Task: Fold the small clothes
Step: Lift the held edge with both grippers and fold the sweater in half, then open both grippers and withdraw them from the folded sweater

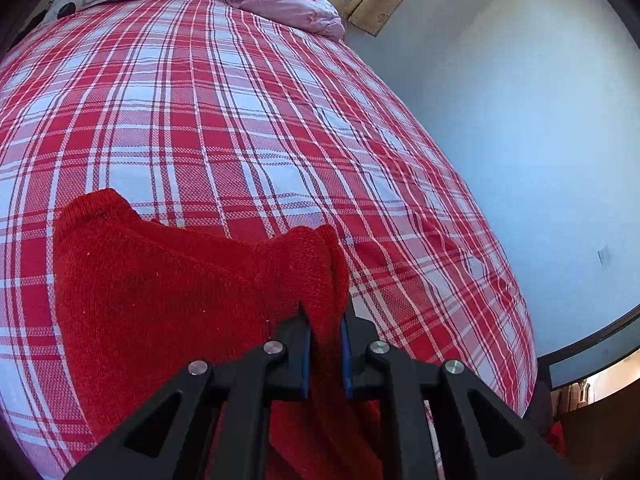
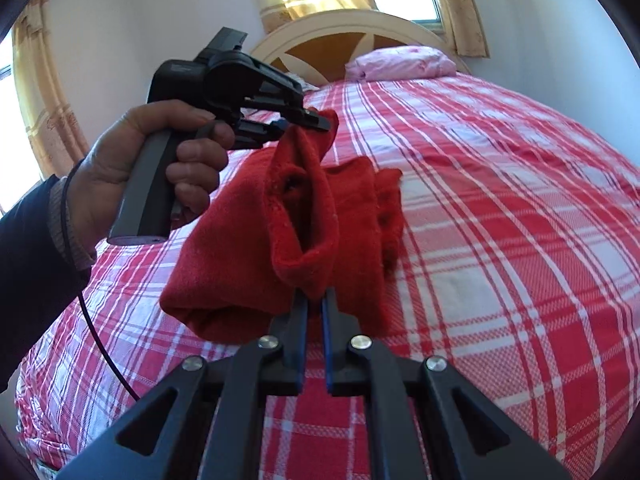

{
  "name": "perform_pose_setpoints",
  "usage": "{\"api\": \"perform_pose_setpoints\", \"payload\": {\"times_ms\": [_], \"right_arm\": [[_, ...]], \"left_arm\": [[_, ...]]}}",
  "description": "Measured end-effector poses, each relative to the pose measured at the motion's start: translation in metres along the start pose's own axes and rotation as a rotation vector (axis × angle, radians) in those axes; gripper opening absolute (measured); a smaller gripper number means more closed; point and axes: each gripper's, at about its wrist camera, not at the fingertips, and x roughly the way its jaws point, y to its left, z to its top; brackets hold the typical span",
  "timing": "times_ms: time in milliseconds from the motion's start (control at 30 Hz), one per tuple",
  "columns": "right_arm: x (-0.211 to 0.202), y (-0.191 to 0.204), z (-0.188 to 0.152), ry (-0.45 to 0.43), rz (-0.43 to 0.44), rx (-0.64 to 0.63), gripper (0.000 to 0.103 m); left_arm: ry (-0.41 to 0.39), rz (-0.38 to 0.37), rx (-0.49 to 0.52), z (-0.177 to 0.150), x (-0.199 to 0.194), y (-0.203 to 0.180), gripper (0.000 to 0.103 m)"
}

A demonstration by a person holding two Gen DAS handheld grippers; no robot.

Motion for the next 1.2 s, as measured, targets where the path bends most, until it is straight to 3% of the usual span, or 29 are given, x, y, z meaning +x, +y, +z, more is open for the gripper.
{"api": "perform_pose_setpoints", "payload": {"times_ms": [200, 300, 400, 467, 533, 567, 600, 633, 667, 767, 900, 1067, 1200], "right_arm": [[0.008, -0.014, -0.009, 0.053, 0.018, 0.061, 0.008], [0.008, -0.020, -0.011, 0.067, 0.026, 0.086, 0.008], [0.008, -0.030, -0.014, 0.082, 0.020, 0.122, 0.008], [0.004, -0.037, -0.015, 0.078, 0.015, 0.145, 0.014], [-0.003, -0.042, -0.016, 0.058, -0.003, 0.159, 0.014], [-0.008, -0.044, -0.016, 0.044, -0.019, 0.162, 0.017], [-0.014, -0.046, -0.016, 0.026, -0.042, 0.161, 0.022], [-0.022, -0.047, -0.014, 0.001, -0.060, 0.159, 0.035], [-0.030, -0.049, -0.010, -0.030, -0.074, 0.157, 0.041], [-0.047, -0.044, 0.015, -0.108, -0.069, 0.129, 0.042], [-0.041, -0.015, 0.058, -0.146, -0.005, 0.002, 0.042], [0.022, 0.014, 0.089, 0.028, 0.121, -0.089, 0.042], [0.061, 0.005, 0.077, 0.143, 0.053, -0.078, 0.040]], "left_arm": [[0.021, 0.058, 0.056, -0.007, 0.027, -0.011, 0.013], [0.026, 0.112, 0.110, -0.009, 0.028, -0.026, 0.020], [-0.019, 0.075, 0.162, -0.011, 0.011, -0.045, 0.035], [-0.087, 0.068, 0.231, -0.016, -0.010, -0.060, 0.055], [-0.167, 0.104, 0.289, -0.023, -0.033, -0.068, 0.072], [-0.199, 0.116, 0.306, -0.025, -0.043, -0.063, 0.075], [-0.242, 0.128, 0.323, -0.031, -0.058, -0.054, 0.075], [-0.260, 0.146, 0.329, -0.033, -0.067, -0.043, 0.075], [-0.284, 0.177, 0.316, -0.038, -0.079, -0.029, 0.075], [-0.315, 0.206, 0.267, -0.055, -0.097, 0.013, 0.075], [-0.309, 0.233, 0.202, -0.083, -0.103, 0.050, 0.075], [-0.211, 0.232, 0.204, -0.116, -0.078, 0.058, 0.075], [-0.177, 0.232, 0.200, -0.129, -0.064, 0.066, 0.076]]}}
